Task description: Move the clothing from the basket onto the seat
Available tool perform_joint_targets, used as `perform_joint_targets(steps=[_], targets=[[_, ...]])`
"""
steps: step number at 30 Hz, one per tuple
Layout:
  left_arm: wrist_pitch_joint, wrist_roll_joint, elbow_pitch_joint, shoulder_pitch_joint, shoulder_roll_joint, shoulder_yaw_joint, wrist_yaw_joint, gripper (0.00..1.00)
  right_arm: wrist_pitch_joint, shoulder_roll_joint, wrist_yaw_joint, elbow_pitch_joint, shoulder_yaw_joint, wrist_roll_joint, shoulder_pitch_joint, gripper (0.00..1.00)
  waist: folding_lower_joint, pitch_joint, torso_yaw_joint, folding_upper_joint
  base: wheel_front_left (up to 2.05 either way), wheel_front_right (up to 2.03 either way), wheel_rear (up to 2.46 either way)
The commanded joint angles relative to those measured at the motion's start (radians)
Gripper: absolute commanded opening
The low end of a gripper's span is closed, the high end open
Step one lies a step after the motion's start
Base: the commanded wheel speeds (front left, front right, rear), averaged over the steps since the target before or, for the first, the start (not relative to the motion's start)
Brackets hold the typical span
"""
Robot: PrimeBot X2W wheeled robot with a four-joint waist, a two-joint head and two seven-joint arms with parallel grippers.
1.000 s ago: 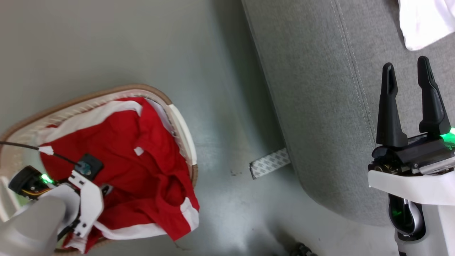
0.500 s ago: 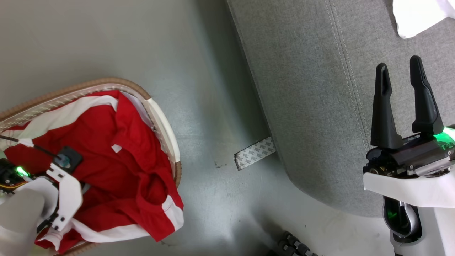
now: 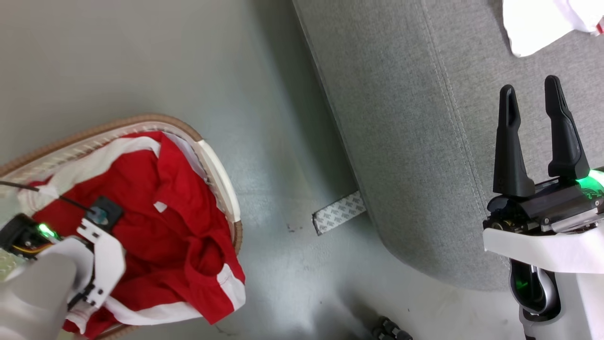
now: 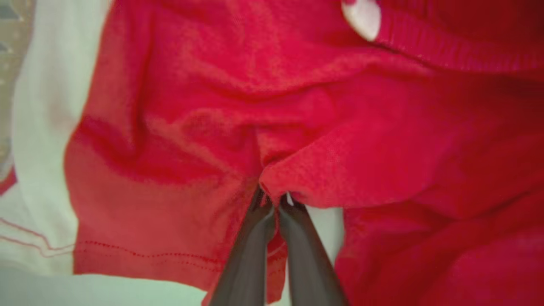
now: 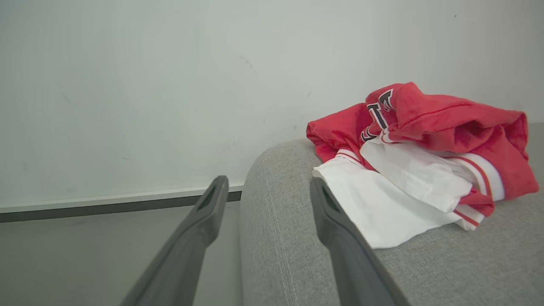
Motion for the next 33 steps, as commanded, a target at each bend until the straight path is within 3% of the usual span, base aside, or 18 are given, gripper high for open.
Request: perform_joint_targets(steps=[1, 8, 22, 26, 33], targets=[[-0.011, -0.007, 0.005, 0.014, -0.001, -0.002, 0.002, 0.0, 0.0, 0.0, -0.002, 0.006, -0.004, -0.01, 0.002, 1.0, 0.0, -0.015, 0.006, 0.0, 0.0, 0.0, 0.0], [-0.088, -0.046, 0.006, 0.054, -0.069, -0.003, 0.002, 0.0, 0.0, 0.0, -0.002, 0.028, -0.029, -0.038, 0.024, 1.0, 0.0, -0.121, 0.041, 0.0, 0.0, 0.0, 0.0], [-0.215, -0.152, -0.066, 0.121, -0.236, 0.008, 0.002, 0.0, 0.0, -0.001, -0.002, 0.099, -0.058, -0.145, 0.074, 1.0, 0.0, -0.406, 0.181, 0.0, 0.0, 0.0, 0.0], [-0.219, -0.164, -0.129, 0.129, -0.253, 0.054, 0.002, 0.0, 0.0, -0.001, -0.002, 0.124, -0.061, -0.168, 0.093, 1.0, 0.0, -0.471, 0.224, 0.0, 0.0, 0.0, 0.0], [-0.219, -0.09, -0.274, 0.187, -0.243, 0.183, 0.016, 0.0, 0.0, -0.001, -0.002, 0.17, -0.047, -0.185, 0.129, 1.0, 0.0, -0.587, 0.285, 0.0, 0.0, 0.0, 0.0]])
